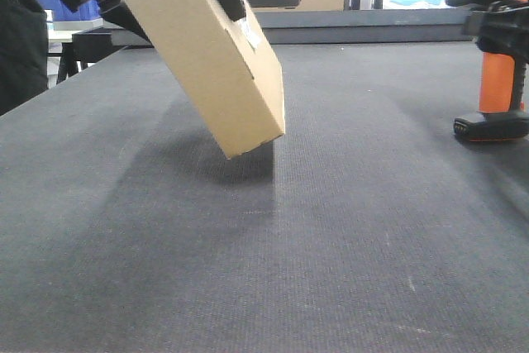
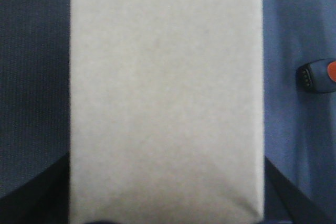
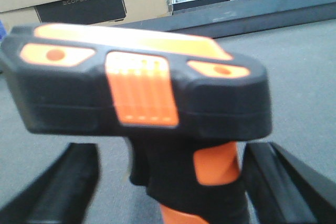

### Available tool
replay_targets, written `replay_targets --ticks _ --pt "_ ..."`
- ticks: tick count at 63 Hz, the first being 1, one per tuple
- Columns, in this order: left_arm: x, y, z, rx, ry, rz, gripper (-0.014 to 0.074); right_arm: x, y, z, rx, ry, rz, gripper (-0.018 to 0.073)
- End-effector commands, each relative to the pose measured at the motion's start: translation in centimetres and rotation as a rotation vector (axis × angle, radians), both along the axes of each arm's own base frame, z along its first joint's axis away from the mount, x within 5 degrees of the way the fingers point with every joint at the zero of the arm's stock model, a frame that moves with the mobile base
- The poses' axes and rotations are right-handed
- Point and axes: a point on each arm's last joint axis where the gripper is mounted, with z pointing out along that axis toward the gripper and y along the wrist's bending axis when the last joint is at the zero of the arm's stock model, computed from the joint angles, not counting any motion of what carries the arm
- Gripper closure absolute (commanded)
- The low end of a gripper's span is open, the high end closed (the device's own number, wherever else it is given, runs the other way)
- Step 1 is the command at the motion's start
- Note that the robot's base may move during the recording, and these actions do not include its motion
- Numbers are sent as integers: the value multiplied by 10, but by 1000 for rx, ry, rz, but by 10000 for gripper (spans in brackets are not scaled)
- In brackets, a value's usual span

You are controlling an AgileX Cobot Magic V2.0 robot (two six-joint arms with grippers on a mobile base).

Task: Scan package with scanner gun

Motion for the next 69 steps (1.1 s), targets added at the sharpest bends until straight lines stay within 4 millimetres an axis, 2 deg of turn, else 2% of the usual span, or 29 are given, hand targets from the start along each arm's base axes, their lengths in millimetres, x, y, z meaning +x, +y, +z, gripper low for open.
replay_targets --ticks 1,3,33,42,48,58,63,69 --pt "0 -1 4 -12 -17 4 707 1 1 1 -7 -10 14 11" --pt "0 -1 4 -12 -17 4 707 1 1 1 -6 -8 14 -15" --pt "0 -1 4 -9 -20 -1 707 3 -4 -2 32 16 -47 -1" --pt "0 -1 4 -9 -20 -1 707 3 -4 -1 27 7 -47 51" --pt "-1 -1 4 -9 -18 -1 707 3 -4 -1 24 3 -42 209" --pt "-1 -1 4 -8 -16 -2 707 3 -4 -1 24 3 -42 594" --pt "-1 -1 4 -8 -16 -2 707 3 -4 -1 24 3 -42 729" --pt "-1 -1 4 -8 -16 -2 707 3 -4 2 21 -22 -43 727"
